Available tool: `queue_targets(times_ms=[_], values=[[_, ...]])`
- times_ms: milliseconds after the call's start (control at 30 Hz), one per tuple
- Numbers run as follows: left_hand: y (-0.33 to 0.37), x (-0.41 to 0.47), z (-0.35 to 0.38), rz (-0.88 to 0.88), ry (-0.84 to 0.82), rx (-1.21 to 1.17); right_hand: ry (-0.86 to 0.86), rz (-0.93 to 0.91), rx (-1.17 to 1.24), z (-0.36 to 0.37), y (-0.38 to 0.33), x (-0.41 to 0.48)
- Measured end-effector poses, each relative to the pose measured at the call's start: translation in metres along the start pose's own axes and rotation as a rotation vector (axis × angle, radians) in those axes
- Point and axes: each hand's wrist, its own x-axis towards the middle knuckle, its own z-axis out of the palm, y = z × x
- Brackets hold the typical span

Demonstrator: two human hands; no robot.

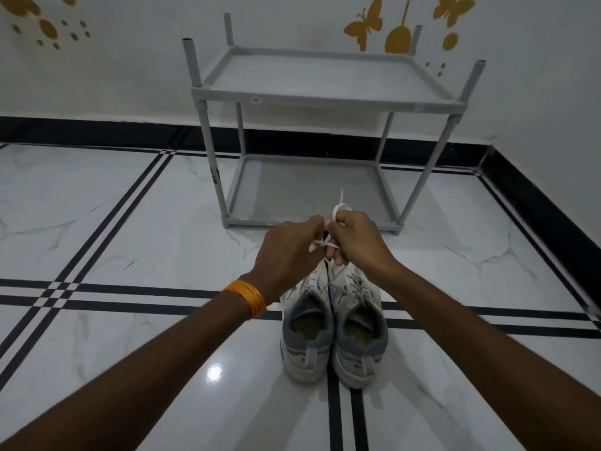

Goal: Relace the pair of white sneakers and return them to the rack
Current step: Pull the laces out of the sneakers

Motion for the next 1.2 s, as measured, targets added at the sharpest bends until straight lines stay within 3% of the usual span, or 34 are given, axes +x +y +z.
queue_targets(times_ms=[133,200,267,333,400,467,567,667,800,900,967,1067,1200], values=[[-0.015,-0.001,0.000,0.380,0.035,0.230,-0.039,0.146,-0.039,0.003,0.008,0.015],[-0.018,0.002,-0.004,0.408,-0.064,0.194,-0.075,0.187,-0.035,0.002,0.011,0.020],[-0.012,0.006,-0.011,0.188,-0.231,-0.033,-0.126,0.197,-0.064,-0.001,0.013,0.021],[-0.006,0.012,-0.017,-0.187,-0.374,-0.467,-0.146,0.189,-0.021,-0.002,0.013,0.019],[-0.002,0.014,-0.021,-0.471,-0.421,-0.772,-0.078,0.150,0.049,-0.001,0.011,0.013],[-0.001,0.014,-0.021,-0.622,-0.377,-0.881,0.048,0.049,0.037,-0.001,0.006,0.005],[-0.003,0.015,-0.022,-0.719,-0.309,-0.919,0.063,-0.077,0.002,-0.007,-0.003,-0.010],[-0.004,0.015,-0.022,-0.713,-0.292,-0.908,-0.136,-0.019,-0.003,-0.008,-0.004,-0.020],[-0.007,0.015,-0.021,-0.714,-0.236,-0.905,-0.118,0.013,0.037,-0.011,0.001,-0.015],[-0.029,0.008,-0.018,-0.755,-0.106,-0.806,-0.067,0.061,0.038,-0.035,0.015,-0.008],[-0.055,-0.009,-0.015,-0.761,-0.053,-0.534,0.096,0.132,-0.091,-0.055,0.043,-0.007],[-0.096,-0.053,-0.010,-0.771,-0.130,-0.083,0.213,0.307,-0.325,-0.074,0.097,-0.017],[-0.106,-0.087,0.001,-0.702,-0.247,0.165,0.226,0.407,-0.600,-0.054,0.130,-0.029]])
